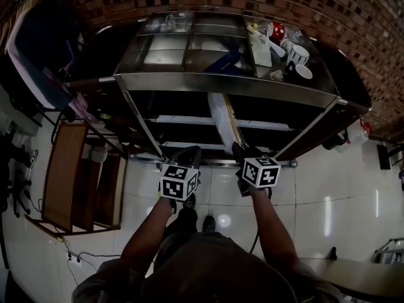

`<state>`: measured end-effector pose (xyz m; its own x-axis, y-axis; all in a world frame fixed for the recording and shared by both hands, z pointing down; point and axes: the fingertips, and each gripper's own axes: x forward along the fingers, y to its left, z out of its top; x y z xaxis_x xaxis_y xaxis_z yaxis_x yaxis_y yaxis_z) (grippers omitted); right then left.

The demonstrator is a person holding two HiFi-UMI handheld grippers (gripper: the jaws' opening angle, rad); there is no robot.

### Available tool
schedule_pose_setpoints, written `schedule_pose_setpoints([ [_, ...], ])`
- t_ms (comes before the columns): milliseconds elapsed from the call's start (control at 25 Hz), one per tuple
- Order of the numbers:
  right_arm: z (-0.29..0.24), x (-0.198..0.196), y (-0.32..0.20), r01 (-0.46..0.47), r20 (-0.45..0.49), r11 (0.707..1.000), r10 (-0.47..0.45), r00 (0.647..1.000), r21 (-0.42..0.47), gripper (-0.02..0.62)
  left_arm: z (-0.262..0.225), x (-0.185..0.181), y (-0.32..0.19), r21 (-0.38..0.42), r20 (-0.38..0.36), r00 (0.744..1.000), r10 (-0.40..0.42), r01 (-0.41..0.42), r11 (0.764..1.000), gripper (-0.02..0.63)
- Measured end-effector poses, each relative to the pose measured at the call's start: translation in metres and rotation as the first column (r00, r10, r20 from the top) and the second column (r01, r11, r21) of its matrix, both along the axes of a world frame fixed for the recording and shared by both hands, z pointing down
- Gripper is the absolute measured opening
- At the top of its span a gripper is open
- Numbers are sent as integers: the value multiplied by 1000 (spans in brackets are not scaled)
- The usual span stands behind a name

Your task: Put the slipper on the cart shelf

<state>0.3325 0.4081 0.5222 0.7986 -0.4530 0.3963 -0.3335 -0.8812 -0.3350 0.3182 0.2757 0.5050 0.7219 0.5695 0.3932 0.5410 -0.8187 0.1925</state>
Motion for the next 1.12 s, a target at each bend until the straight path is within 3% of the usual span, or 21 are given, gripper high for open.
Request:
schedule_pose_setpoints([
  [520, 17, 89, 0, -166, 51, 986, 167, 985, -27, 58, 16, 81, 2, -27, 33, 989, 147, -146, 989, 8],
  [800, 31, 118, -4, -217, 76, 975, 220, 973, -38, 58, 22, 100, 1, -23, 55, 979, 197, -196, 980, 8],
  [1120, 41, 137, 5, -232, 79, 970, 238, 968, -80, 78, 20, 110, 5, -13, 59, 979, 195, -195, 981, 8],
])
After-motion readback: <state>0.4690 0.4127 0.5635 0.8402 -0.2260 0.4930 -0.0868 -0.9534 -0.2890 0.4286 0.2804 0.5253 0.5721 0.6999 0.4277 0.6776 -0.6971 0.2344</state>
